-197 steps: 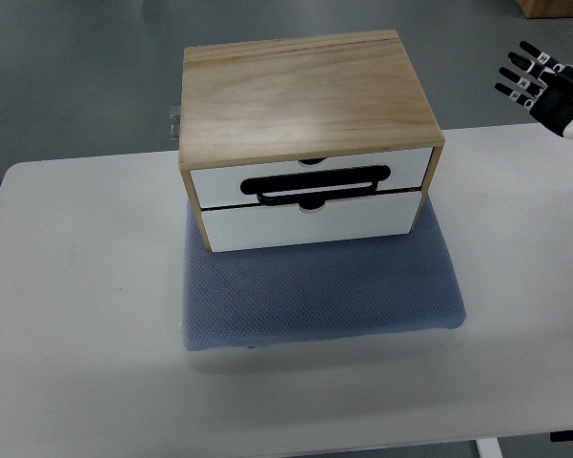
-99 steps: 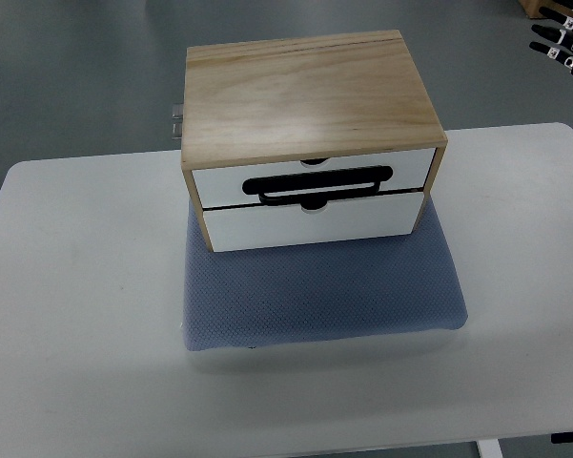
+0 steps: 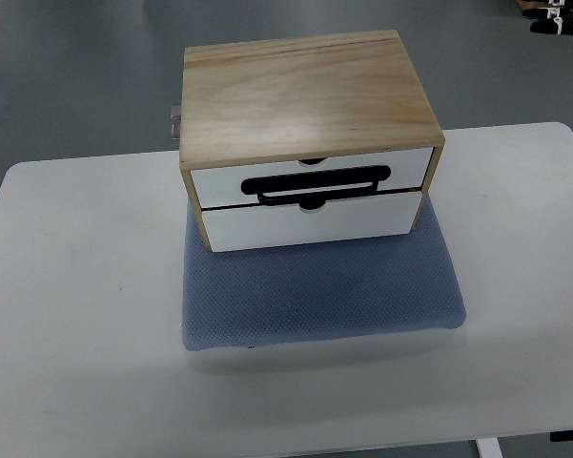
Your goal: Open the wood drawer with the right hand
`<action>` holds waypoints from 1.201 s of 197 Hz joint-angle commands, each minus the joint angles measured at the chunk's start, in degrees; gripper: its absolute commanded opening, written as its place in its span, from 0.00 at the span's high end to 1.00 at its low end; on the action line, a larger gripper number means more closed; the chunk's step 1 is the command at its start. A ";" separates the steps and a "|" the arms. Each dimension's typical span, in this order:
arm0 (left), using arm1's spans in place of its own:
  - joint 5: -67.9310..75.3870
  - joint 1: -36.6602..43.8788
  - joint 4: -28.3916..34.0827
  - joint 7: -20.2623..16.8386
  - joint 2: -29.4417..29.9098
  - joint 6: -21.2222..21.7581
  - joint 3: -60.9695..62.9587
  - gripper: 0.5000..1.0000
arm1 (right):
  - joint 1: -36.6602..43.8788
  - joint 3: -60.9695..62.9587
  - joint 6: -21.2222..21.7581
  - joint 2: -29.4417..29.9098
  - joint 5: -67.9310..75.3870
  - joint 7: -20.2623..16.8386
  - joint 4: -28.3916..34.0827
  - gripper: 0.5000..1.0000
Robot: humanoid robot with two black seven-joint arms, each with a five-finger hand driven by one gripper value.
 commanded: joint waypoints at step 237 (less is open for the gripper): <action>0.00 0.00 0.00 -0.01 0.00 0.00 0.00 0.00 | 4.10 3.94 0.00 4.92 -27.29 -4.22 37.31 0.12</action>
